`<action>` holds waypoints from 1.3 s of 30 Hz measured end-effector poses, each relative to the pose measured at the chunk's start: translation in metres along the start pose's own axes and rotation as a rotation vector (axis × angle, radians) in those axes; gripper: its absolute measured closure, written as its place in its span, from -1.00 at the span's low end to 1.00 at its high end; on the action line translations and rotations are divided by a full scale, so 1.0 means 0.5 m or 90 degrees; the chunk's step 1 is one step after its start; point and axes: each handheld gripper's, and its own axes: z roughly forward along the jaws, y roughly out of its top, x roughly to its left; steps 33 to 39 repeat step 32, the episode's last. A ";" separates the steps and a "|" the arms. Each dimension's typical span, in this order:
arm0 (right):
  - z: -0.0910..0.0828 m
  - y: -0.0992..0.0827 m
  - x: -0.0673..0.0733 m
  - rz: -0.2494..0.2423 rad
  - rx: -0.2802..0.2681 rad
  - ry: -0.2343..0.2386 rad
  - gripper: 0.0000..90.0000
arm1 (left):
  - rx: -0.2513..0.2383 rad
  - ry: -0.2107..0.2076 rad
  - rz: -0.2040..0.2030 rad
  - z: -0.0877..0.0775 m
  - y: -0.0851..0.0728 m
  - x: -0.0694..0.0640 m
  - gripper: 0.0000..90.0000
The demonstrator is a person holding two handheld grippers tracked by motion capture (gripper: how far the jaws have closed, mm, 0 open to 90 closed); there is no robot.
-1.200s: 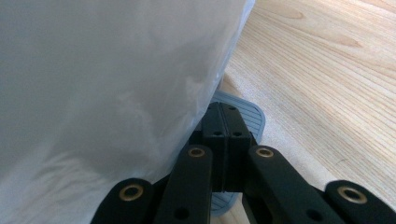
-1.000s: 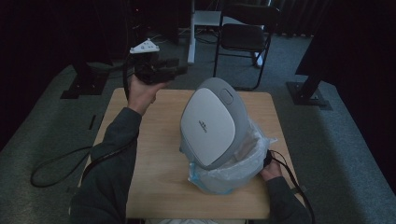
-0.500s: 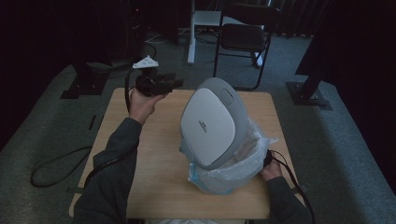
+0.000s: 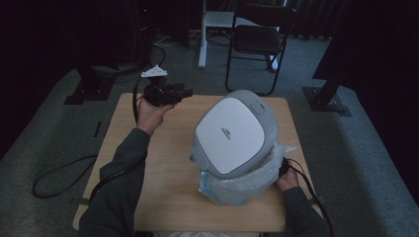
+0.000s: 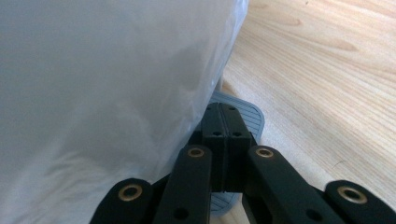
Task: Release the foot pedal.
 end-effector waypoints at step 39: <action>0.002 -0.007 -0.083 0.120 0.012 -0.255 0.51 | -0.003 0.080 -0.046 -0.035 -0.146 0.038 0.06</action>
